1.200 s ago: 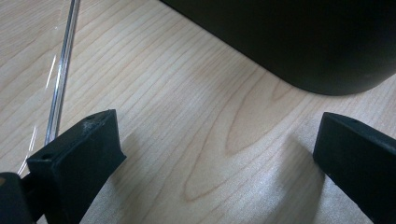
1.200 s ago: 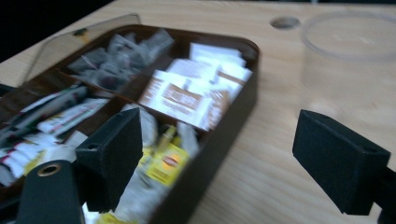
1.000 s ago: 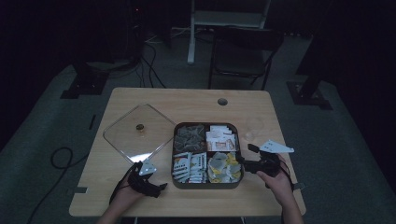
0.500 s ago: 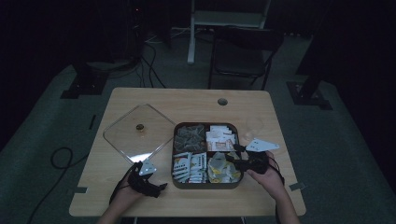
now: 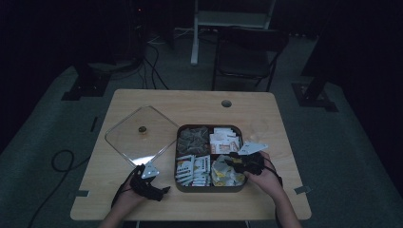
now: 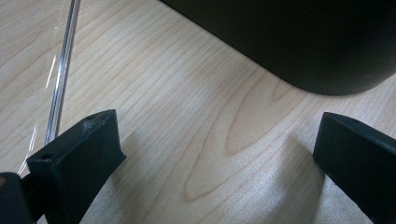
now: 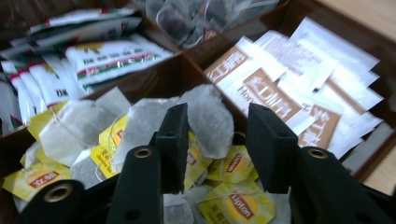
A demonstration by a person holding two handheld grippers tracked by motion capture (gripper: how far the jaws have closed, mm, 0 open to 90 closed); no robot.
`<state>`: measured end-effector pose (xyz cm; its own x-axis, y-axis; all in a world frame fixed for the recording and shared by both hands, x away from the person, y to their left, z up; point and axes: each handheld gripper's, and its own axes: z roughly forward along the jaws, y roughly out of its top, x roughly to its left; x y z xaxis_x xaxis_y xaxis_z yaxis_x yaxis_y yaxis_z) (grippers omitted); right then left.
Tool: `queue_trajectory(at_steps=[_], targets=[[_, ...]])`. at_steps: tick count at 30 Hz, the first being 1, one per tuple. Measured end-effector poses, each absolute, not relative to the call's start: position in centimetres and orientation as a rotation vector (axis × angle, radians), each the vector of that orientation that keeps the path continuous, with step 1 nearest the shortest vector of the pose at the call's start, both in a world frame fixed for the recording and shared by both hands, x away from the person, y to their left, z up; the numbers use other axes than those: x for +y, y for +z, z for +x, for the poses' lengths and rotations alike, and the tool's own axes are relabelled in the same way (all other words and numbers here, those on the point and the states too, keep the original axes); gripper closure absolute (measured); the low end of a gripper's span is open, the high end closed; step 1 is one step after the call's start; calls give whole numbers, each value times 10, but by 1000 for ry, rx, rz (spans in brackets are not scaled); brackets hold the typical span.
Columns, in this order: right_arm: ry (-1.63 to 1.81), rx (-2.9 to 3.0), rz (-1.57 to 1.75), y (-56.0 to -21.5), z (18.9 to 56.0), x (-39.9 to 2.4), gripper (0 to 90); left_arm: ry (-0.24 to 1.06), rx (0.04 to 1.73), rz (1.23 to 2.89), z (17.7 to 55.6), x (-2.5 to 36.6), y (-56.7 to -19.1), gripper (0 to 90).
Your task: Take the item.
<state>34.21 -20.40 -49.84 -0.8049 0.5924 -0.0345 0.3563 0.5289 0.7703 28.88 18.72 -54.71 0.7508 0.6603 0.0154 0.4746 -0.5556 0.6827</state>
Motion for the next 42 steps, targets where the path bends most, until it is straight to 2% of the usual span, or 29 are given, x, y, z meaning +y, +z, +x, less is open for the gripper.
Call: queue_trajectory(at_steps=[10, 16, 42], targets=[[1080, 2542, 802, -506, 348, -196, 663, 354, 847, 2267, 289, 187, -547, 16], [1131, 2560, 869, -504, 350, -200, 812, 354, 848, 2267, 289, 187, -547, 16], [1361, 2488, 910, -476, 340, -210, 834, 354, 848, 2267, 289, 187, -547, 16]])
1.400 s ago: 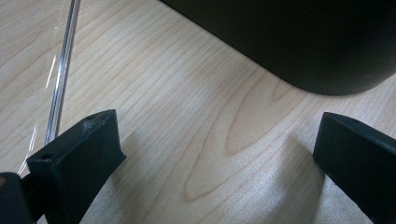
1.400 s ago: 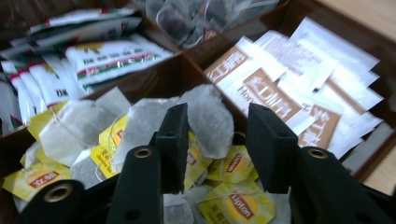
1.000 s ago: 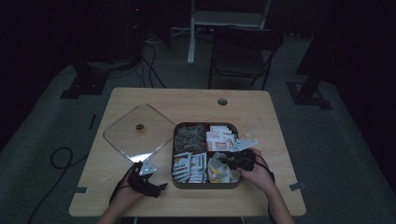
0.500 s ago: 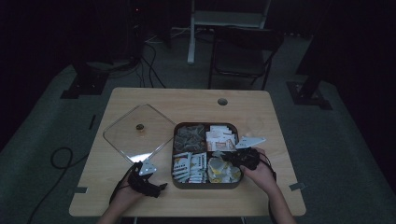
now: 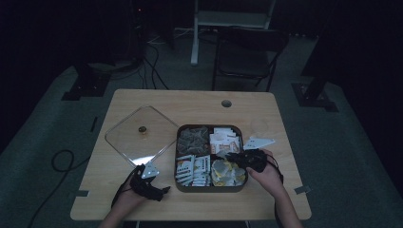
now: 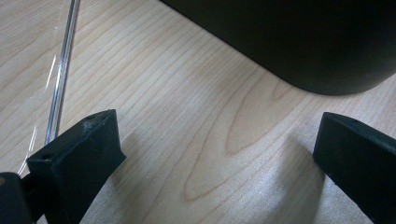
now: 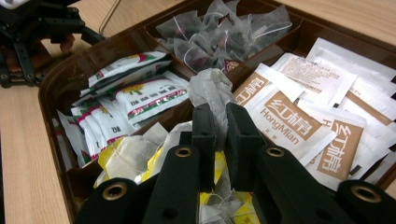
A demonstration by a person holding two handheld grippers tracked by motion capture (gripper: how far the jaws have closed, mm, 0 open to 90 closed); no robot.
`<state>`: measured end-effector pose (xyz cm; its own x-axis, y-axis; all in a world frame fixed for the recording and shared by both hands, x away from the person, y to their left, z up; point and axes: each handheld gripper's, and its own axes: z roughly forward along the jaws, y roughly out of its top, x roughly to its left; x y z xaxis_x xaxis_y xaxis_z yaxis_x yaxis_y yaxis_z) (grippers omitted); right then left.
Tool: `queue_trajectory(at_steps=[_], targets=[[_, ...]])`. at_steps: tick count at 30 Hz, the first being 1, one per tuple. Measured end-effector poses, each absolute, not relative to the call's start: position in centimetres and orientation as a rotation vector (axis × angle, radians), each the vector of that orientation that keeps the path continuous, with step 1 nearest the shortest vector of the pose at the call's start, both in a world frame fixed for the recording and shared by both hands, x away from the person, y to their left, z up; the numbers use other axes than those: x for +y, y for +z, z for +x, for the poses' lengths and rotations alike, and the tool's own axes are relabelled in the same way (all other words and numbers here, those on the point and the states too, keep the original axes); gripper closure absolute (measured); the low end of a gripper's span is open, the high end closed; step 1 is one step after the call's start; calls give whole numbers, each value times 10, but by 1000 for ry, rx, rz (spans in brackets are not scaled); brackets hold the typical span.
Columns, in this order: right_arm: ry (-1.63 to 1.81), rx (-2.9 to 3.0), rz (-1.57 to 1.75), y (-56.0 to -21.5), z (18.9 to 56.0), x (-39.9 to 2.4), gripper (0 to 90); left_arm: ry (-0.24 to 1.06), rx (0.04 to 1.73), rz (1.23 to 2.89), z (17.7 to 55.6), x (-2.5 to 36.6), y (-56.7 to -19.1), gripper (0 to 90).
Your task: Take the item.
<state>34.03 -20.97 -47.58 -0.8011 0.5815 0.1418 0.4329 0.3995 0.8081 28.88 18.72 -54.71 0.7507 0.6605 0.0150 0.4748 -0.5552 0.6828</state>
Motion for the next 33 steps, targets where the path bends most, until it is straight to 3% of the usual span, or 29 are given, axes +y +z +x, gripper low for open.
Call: queue_trajectory(at_steps=[33], targets=[[1502, 2330, 934, -431, 346, -232, 835, 356, 849, 2264, 289, 187, -547, 16]])
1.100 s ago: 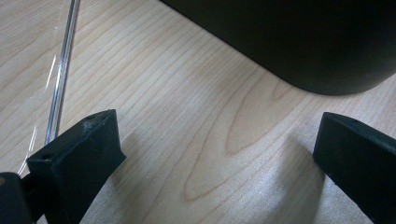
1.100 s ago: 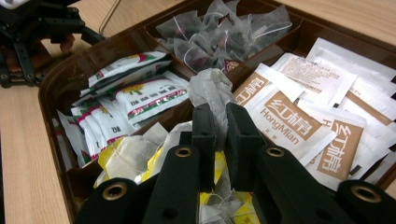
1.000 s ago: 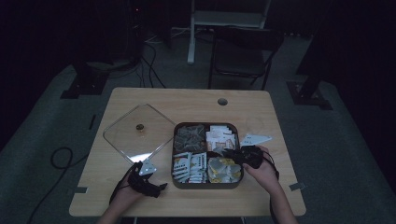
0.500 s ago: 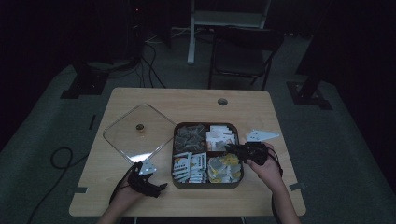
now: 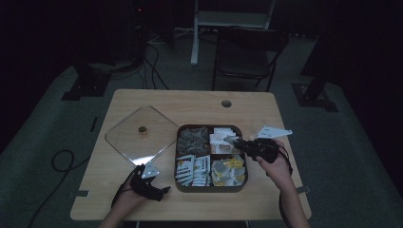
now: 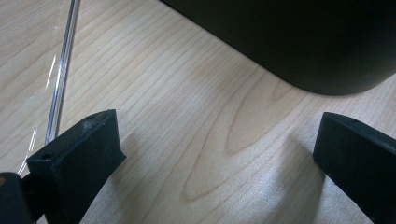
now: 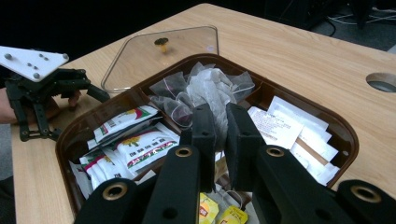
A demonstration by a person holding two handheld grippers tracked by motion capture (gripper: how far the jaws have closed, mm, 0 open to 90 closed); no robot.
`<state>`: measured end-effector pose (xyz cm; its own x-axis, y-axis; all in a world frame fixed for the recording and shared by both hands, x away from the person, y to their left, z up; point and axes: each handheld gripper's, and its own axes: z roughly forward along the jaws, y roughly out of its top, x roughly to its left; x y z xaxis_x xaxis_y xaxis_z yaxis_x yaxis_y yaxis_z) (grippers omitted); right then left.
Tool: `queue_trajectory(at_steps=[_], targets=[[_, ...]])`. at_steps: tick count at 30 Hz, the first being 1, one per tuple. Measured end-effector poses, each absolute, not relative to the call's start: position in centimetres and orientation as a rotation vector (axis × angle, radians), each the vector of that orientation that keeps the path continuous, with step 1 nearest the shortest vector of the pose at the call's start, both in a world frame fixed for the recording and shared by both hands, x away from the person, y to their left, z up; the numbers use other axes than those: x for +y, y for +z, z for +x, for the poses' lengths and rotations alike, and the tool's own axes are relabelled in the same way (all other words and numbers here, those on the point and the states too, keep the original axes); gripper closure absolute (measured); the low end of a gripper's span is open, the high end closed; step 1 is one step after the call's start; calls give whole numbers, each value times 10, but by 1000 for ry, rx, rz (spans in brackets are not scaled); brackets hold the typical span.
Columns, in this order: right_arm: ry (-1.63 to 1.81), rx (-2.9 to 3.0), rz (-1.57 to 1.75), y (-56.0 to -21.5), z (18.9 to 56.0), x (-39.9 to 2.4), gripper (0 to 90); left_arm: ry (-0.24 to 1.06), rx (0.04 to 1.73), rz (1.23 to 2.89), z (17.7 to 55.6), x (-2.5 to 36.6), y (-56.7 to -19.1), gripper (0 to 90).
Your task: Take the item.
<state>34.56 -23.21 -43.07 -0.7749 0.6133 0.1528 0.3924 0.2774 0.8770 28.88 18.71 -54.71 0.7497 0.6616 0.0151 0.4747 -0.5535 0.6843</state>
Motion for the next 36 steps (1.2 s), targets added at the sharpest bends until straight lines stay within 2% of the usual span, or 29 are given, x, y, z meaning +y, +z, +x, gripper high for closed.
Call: queue_trajectory(at_steps=[12, 36], targets=[[1509, 2260, 967, -419, 351, -245, 835, 355, 846, 2269, 289, 187, -547, 16], [1498, 2075, 1103, -397, 383, -297, 835, 353, 848, 2267, 289, 187, -547, 16]])
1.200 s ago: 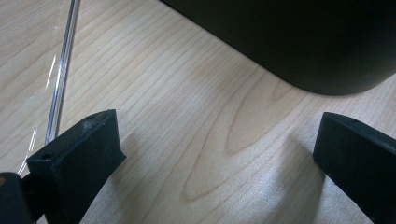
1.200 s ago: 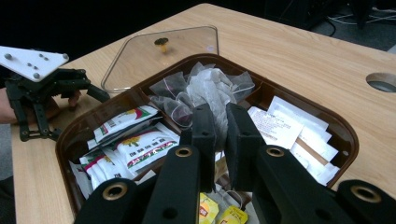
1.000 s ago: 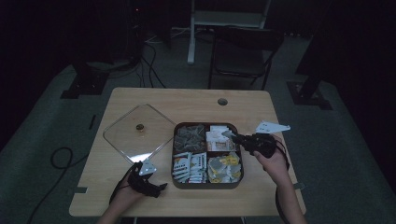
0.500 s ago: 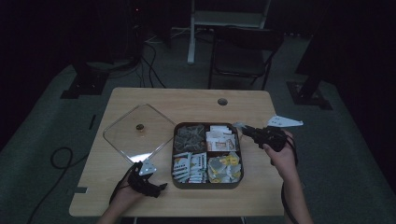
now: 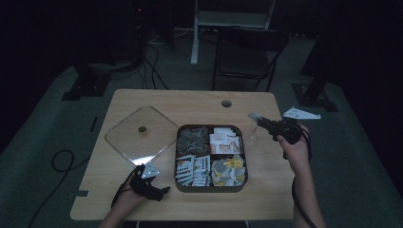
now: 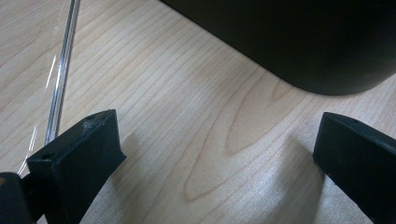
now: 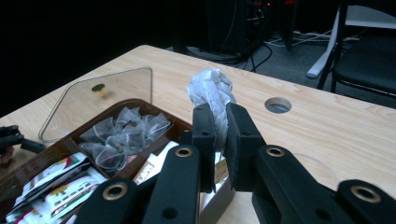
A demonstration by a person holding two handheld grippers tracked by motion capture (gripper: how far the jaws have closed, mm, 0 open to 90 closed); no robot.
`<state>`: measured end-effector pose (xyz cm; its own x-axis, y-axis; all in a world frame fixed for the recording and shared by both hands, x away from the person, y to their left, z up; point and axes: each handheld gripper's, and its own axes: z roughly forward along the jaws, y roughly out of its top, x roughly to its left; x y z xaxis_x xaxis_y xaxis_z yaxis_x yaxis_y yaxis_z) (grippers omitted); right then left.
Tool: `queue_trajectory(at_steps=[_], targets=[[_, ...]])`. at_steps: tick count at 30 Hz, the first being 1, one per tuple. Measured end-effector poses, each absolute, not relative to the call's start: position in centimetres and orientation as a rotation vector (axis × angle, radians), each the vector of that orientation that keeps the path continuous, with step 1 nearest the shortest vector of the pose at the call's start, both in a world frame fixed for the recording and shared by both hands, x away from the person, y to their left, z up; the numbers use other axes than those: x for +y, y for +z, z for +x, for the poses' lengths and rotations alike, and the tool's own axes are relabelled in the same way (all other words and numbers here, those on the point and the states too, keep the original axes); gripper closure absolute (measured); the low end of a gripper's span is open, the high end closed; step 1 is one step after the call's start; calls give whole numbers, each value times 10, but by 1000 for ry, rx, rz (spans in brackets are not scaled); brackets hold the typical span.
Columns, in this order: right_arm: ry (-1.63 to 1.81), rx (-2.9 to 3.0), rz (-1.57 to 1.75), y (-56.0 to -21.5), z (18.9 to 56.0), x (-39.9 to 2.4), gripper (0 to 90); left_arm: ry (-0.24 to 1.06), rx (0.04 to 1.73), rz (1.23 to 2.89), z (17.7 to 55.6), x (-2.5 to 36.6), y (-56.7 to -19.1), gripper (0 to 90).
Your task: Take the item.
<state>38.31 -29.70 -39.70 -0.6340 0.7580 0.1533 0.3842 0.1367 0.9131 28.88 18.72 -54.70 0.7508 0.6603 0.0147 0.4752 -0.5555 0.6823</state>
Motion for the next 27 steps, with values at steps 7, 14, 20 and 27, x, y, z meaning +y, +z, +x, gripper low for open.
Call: queue_trajectory(at_steps=[7, 14, 20, 27], targets=[[1477, 2049, 1155, -400, 398, -307, 835, 354, 848, 2268, 289, 187, -547, 15], [1475, 2023, 1201, -410, 409, -315, 835, 353, 848, 2267, 289, 187, -547, 16], [1461, 2024, 1253, -424, 416, -320, 834, 353, 848, 2267, 289, 187, -547, 16], [1433, 2031, 1302, -438, 419, -324, 834, 353, 848, 2267, 289, 187, -547, 16]])
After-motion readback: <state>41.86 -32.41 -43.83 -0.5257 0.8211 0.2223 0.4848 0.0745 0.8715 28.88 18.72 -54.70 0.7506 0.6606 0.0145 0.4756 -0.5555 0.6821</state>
